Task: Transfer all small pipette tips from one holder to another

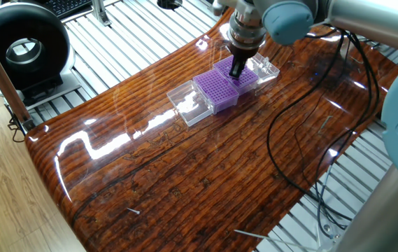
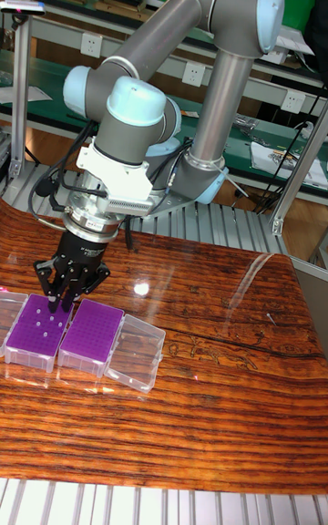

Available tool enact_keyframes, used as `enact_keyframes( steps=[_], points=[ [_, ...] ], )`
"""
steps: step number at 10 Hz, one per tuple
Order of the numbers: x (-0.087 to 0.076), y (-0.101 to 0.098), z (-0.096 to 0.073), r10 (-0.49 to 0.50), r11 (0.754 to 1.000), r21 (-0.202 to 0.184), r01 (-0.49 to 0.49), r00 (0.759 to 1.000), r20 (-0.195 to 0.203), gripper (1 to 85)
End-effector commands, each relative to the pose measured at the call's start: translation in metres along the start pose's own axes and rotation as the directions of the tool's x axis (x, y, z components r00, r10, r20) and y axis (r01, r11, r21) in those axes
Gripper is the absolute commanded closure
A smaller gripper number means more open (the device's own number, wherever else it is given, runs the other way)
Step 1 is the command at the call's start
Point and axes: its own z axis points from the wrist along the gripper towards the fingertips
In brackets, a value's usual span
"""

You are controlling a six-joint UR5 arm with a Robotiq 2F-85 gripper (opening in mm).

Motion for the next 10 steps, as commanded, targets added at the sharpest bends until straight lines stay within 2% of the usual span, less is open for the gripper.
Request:
enact_keyframes(
  steps=[1, 2, 3, 4, 5, 6, 7, 9, 10],
  points=[
    [0.005, 0.000, -0.003, 0.034, 0.999, 0.003, -0.034, 0.999, -0.016, 58.7],
    [0.006, 0.004, -0.005, 0.060, 0.998, -0.003, -0.061, 0.998, -0.025, 59.0],
    [0.009, 0.005, -0.009, 0.092, 0.996, 0.007, -0.092, 0.995, -0.038, 61.0],
    [0.010, 0.013, -0.012, 0.165, 0.986, 0.001, -0.165, 0.985, -0.049, 66.7],
    [0.007, 0.027, -0.016, 0.246, 0.968, -0.028, -0.248, 0.968, -0.058, 72.3],
    [0.012, 0.023, -0.018, 0.288, 0.957, 0.005, -0.289, 0.955, -0.071, 77.7],
    [0.008, 0.029, -0.018, 0.347, 0.937, -0.018, -0.349, 0.935, -0.067, 82.7],
    [0.005, 0.034, -0.020, 0.377, 0.924, -0.040, -0.380, 0.924, -0.069, 84.3],
    [0.009, 0.033, -0.023, 0.374, 0.926, -0.022, -0.377, 0.924, -0.081, 84.3]
  ],
)
